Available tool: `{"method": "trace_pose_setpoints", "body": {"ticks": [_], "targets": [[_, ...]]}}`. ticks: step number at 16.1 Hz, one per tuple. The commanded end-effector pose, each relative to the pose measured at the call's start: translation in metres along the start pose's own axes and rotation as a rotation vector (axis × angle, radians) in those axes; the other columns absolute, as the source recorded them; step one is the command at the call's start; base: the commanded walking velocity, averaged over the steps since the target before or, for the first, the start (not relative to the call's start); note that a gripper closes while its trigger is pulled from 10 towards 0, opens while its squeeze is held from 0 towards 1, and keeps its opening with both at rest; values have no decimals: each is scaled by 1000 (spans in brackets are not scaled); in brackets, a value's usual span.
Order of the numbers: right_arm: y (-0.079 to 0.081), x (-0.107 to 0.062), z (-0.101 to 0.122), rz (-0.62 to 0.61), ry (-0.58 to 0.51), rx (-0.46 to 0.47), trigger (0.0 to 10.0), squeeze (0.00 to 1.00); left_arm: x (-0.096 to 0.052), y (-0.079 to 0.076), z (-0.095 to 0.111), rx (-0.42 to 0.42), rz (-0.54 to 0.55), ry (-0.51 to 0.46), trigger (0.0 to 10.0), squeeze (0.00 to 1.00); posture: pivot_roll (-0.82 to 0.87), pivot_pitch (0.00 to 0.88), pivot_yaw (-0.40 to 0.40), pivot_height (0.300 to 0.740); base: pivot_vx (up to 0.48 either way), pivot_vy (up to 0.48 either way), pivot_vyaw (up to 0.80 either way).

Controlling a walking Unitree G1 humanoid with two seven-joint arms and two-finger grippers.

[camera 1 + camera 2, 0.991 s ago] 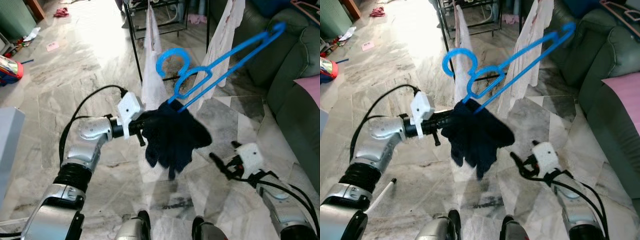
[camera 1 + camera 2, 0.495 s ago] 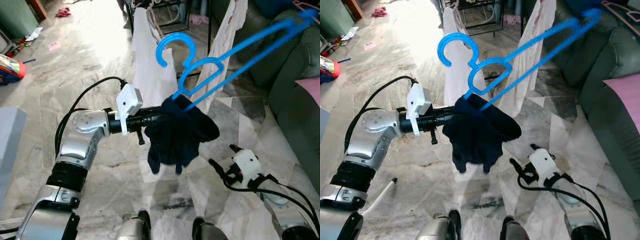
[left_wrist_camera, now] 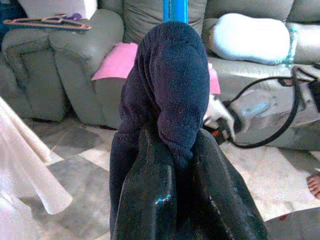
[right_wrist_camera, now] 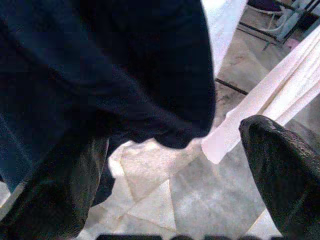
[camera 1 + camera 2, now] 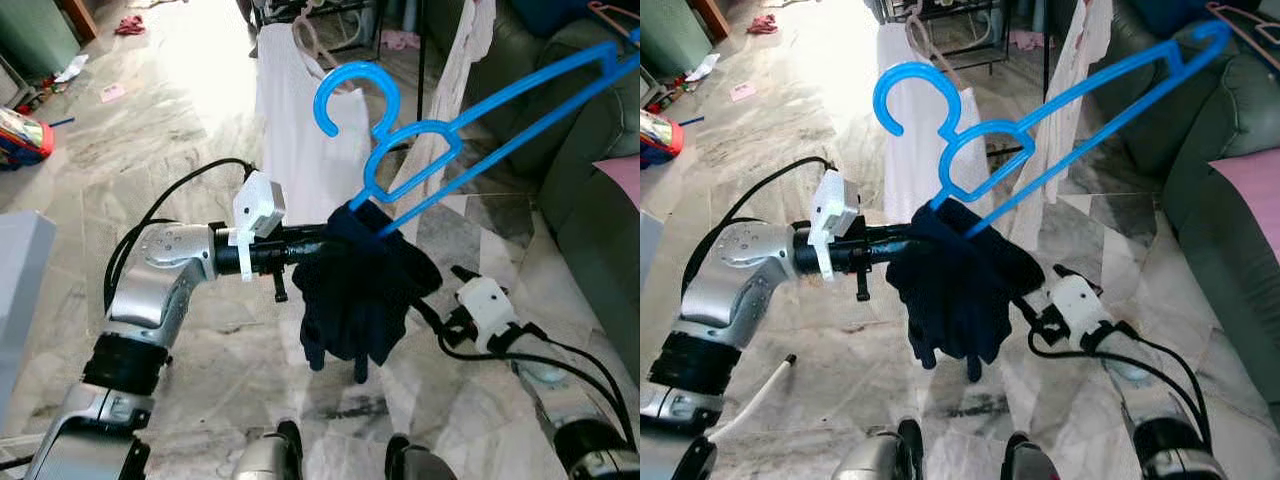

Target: Hang hanger

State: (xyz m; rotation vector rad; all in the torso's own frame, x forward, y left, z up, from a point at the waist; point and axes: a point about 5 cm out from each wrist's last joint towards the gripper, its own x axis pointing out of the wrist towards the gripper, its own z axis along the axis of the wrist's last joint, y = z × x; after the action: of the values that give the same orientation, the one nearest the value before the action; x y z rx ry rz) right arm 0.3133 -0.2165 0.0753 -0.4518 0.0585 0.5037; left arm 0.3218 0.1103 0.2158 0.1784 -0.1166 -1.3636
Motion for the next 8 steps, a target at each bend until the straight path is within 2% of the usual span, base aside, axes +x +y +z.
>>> {"method": "trace_pose_setpoints", "body": {"ticks": [1, 3, 4, 8], "targets": [[9, 4, -1, 43, -4, 44, 10000, 0, 1, -4, 13, 25, -40, -36, 0, 0, 86, 252, 118, 740, 0, 0, 0], [16, 11, 0, 81, -4, 78, 10000, 0, 2, -5, 17, 27, -46, -49, 0, 0, 90, 252, 115, 740, 0, 0, 0], [22, 15, 1, 104, -7, 95, 39, 0, 3, -5, 22, 32, -45, -61, 0, 0, 93, 251, 113, 740, 0, 0, 0], [25, 22, 6, 124, -15, 76, 0, 0, 2, -8, 24, 29, -48, -68, 0, 0, 98, 251, 110, 740, 0, 0, 0]]}}
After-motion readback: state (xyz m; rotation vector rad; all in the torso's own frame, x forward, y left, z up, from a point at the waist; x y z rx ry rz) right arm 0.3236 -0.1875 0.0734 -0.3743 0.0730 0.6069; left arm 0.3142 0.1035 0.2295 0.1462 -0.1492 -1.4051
